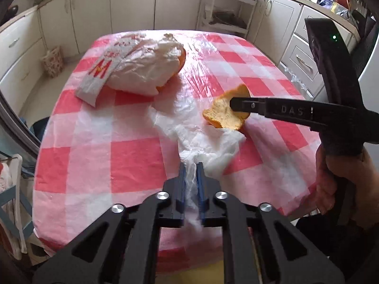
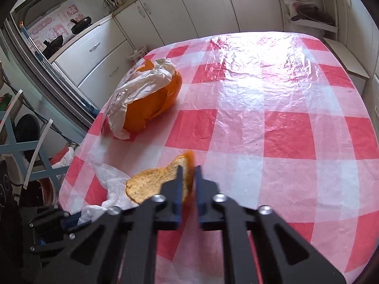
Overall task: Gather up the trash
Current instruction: 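Carry the peel and tissue down and release them into the yellow bin, then grasp the white M-printed paper bag with the left tool while the right tool grasps the wrapper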
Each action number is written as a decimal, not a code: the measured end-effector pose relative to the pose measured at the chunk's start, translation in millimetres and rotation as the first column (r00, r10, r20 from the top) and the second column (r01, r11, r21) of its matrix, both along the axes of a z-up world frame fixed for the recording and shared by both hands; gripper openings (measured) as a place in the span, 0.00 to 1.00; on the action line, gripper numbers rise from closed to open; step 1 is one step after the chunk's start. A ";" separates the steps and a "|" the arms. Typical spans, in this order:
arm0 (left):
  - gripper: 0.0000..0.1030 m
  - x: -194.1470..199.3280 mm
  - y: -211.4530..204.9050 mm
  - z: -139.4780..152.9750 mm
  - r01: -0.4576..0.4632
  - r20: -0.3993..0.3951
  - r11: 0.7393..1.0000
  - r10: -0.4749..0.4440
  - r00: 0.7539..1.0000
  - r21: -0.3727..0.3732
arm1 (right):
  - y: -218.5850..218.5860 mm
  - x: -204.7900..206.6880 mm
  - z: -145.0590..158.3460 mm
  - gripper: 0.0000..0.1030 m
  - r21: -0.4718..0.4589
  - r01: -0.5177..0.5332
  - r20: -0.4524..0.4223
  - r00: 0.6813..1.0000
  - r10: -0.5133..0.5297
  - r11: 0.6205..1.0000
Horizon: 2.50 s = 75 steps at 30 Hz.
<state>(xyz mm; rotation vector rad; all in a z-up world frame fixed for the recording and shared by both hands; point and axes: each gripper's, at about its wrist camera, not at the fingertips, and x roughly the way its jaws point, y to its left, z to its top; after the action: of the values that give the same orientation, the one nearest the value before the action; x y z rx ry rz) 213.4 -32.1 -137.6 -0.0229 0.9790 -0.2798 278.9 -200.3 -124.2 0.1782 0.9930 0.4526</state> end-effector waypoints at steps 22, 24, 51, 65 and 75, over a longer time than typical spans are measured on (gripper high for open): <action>0.06 -135.0 45.2 51.6 0.054 0.098 0.961 -0.028 0.995 -0.272 | -12.5 -217.1 71.0 0.06 -0.141 -0.054 0.276 0.957 0.092 0.989; 0.06 -143.9 40.1 45.0 0.068 0.070 0.966 -0.052 0.996 -0.250 | -9.2 -229.0 65.6 0.06 -0.159 -0.054 0.262 0.960 0.095 0.986; 0.64 -158.6 60.2 44.1 -0.104 0.077 0.974 0.122 0.990 -0.200 | -5.5 -232.7 42.0 0.66 -0.175 0.014 0.203 0.979 0.022 0.985; 0.76 -133.6 67.7 53.6 -0.165 0.135 0.975 0.185 0.973 -0.148 | -3.6 -228.2 41.6 0.67 -0.134 0.001 0.204 0.979 0.027 0.991; 0.77 -16.2 81.8 51.5 -0.249 0.121 0.967 0.242 0.963 0.047 | -7.4 -151.3 57.6 0.69 0.074 0.006 0.159 0.987 -0.018 0.997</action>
<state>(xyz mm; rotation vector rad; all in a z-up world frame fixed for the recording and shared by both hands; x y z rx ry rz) 197.2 49.7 -86.1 -0.0708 0.8600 -0.0215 127.5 -207.7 -66.6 0.2102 0.8186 0.4850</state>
